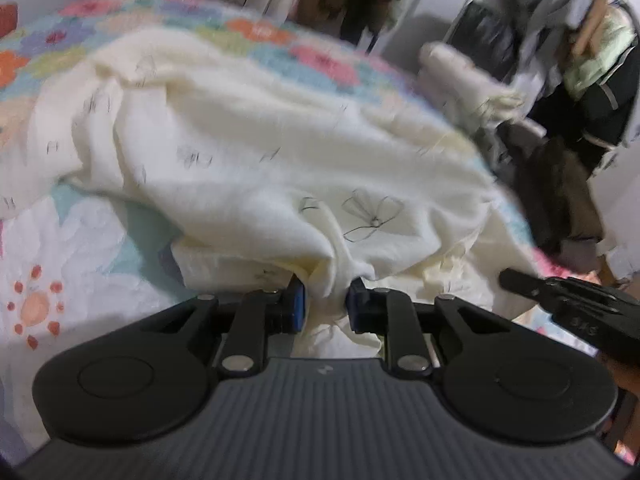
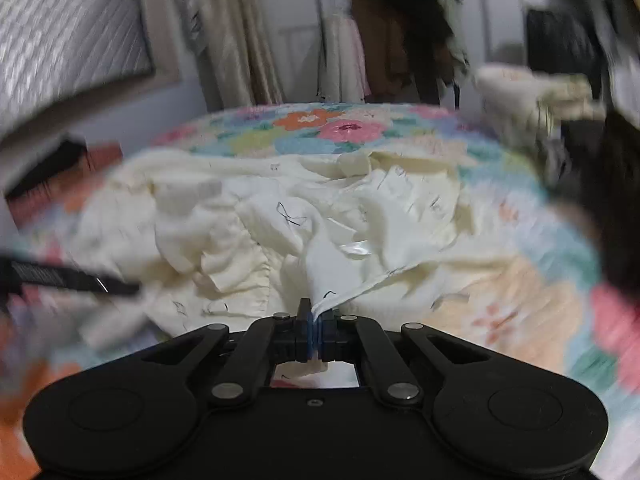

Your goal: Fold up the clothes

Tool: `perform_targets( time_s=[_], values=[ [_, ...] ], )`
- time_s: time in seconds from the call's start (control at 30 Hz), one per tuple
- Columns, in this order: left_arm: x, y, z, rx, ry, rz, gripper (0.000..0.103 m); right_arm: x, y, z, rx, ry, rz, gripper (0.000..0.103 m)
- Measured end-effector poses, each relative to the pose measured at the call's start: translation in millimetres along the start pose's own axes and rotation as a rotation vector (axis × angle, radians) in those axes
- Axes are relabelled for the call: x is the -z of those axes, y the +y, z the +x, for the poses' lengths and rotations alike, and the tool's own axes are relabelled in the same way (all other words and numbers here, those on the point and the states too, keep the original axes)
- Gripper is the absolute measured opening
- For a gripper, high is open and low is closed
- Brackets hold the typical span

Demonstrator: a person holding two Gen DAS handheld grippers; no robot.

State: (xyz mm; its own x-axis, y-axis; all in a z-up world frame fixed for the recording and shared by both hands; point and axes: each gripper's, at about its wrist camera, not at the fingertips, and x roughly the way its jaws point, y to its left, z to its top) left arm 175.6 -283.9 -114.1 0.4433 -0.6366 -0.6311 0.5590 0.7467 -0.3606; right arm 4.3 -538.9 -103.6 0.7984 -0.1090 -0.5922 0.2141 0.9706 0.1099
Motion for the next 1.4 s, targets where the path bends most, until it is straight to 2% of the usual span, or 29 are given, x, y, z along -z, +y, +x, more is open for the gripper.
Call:
perform_targets(
  time_s=[0.07,0.2,0.23,0.3,0.4,0.5,0.57,0.6,0.7,0.77,0.83,0.87,0.93,0.97,1.03,1.07,1.13,1.17,1.23,1.27,1.33,1.4],
  values=[
    [2.7,-1.8,-3.3,-0.023,0.001,0.022,0.015,-4.0,-4.5,-6.8,0.012,0.004,-0.005,0.002],
    [-2.0,1.2,-19.5,0.014,-0.022,-0.012,0.014,-19.5,-8.6,-33.2,0.051,-0.057,-0.007,0.002],
    [-5.0,0.1,-24.6,-0.001,-0.039,-0.001,0.014,-24.6,-10.4,-41.2,0.054,-0.061,-0.005,0.002],
    [-10.9,-2.6,-34.9,-0.038,-0.075,0.027,0.014,-36.9,-16.1,-52.3,0.045,-0.037,0.01,0.002],
    [-12.9,-5.4,-32.8,-0.125,-0.081,0.099,0.014,-56.2,-21.5,-47.8,0.005,0.059,0.022,0.002],
    [-9.9,-0.2,-31.2,-0.069,-0.045,0.022,0.014,-66.0,-17.3,-48.1,0.01,0.073,0.0,0.002],
    [-7.9,-3.8,-39.7,-0.038,-0.05,0.008,0.014,-70.6,-15.6,-59.1,0.006,0.059,0.005,0.002],
    [-6.6,-6.4,-46.0,-0.016,-0.053,0.001,0.014,-72.8,-18.3,-64.8,-0.017,0.059,0.041,0.002],
    [-8.2,-12.7,-70.7,0.091,-0.081,-0.045,0.014,-79.2,-34.1,-88.0,-0.166,0.055,0.208,0.002],
    [-10.6,-14.2,-82.9,0.165,-0.089,-0.073,0.014,-82.8,-39.4,-104.8,-0.177,0.013,0.22,0.002],
    [-8.2,-10.9,-75.5,0.224,-0.028,-0.117,0.014,-84.7,-38.9,-114.8,-0.098,-0.037,0.148,0.002],
    [-5.3,-9.2,-67.1,0.225,0.015,-0.132,0.018,-81.0,-36.8,-111.0,-0.02,-0.044,0.089,0.002],
    [6.8,-8.1,-45.3,0.162,0.116,-0.125,0.021,-73.2,-33.0,-102.4,0.13,-0.055,-0.025,0.002],
    [13.9,-8.6,-35.8,0.125,0.15,-0.11,0.021,-65.6,-33.8,-91.6,0.164,-0.034,-0.053,0.003],
    [24.9,-6.2,-23.1,0.11,0.187,-0.116,0.022,-46.6,-35.2,-64.4,0.191,0.038,-0.083,0.009],
    [28.2,-4.2,-18.8,0.112,0.202,-0.128,0.027,-36.7,-35.7,-53.4,0.199,0.057,-0.091,0.009],
    [32.7,-1.2,-13.2,0.106,0.221,-0.138,0.041,-15.4,-39.8,-36.0,0.17,0.086,-0.055,0.02],
    [34.1,-0.8,-12.1,0.093,0.223,-0.131,0.042,-4.6,-42.8,-28.7,0.143,0.106,-0.022,0.025],
    [35.9,-1.7,-12.1,0.072,0.228,-0.107,0.047,16.6,-52.9,-23.2,0.109,0.143,0.108,0.026],
    [36.0,-2.0,-12.5,0.063,0.234,-0.097,0.053,27.7,-58.5,-23.2,0.099,0.152,0.183,0.029],
    [40.9,-1.5,-16.4,0.06,0.238,-0.089,0.069,48.0,-69.8,-34.7,0.055,0.126,0.326,0.037],
    [51.2,-0.6,-24.1,0.043,0.221,-0.097,0.074,66.0,-79.9,-46.4,-0.011,0.109,0.447,0.044]
  ],
)
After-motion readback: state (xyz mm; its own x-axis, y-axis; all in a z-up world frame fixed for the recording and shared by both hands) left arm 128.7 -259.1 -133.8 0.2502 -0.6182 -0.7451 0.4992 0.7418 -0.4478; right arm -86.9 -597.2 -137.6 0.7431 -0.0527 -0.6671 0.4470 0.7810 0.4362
